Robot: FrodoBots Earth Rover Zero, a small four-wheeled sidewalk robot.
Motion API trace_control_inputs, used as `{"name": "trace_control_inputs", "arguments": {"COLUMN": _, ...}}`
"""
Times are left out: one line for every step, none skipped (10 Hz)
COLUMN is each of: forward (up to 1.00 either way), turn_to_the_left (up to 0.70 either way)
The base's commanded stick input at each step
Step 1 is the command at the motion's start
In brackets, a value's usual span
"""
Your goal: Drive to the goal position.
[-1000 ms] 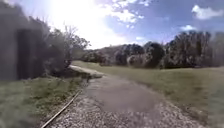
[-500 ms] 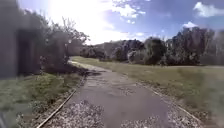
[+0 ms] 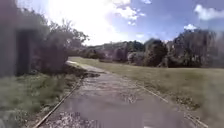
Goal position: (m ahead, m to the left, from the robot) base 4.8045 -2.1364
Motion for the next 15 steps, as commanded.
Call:
{"name": "trace_control_inputs", "arguments": {"forward": 0.7, "turn_to_the_left": 0.01}}
{"name": "trace_control_inputs", "arguments": {"forward": 0.7, "turn_to_the_left": 0.01}}
{"name": "trace_control_inputs", "arguments": {"forward": 0.7, "turn_to_the_left": 0.01}}
{"name": "trace_control_inputs", "arguments": {"forward": 0.7, "turn_to_the_left": 0.01}}
{"name": "trace_control_inputs", "arguments": {"forward": 0.7, "turn_to_the_left": 0.01}}
{"name": "trace_control_inputs", "arguments": {"forward": 0.7, "turn_to_the_left": 0.01}}
{"name": "trace_control_inputs", "arguments": {"forward": 0.7, "turn_to_the_left": 0.01}}
{"name": "trace_control_inputs", "arguments": {"forward": 0.7, "turn_to_the_left": 0.01}}
{"name": "trace_control_inputs", "arguments": {"forward": 0.7, "turn_to_the_left": 0.01}}
{"name": "trace_control_inputs", "arguments": {"forward": 0.7, "turn_to_the_left": 0.01}}
{"name": "trace_control_inputs", "arguments": {"forward": 0.7, "turn_to_the_left": 0.01}}
{"name": "trace_control_inputs", "arguments": {"forward": 0.7, "turn_to_the_left": 0.01}}
{"name": "trace_control_inputs", "arguments": {"forward": 0.7, "turn_to_the_left": 0.01}}
{"name": "trace_control_inputs", "arguments": {"forward": 0.7, "turn_to_the_left": 0.01}}
{"name": "trace_control_inputs", "arguments": {"forward": 0.7, "turn_to_the_left": 0.01}}
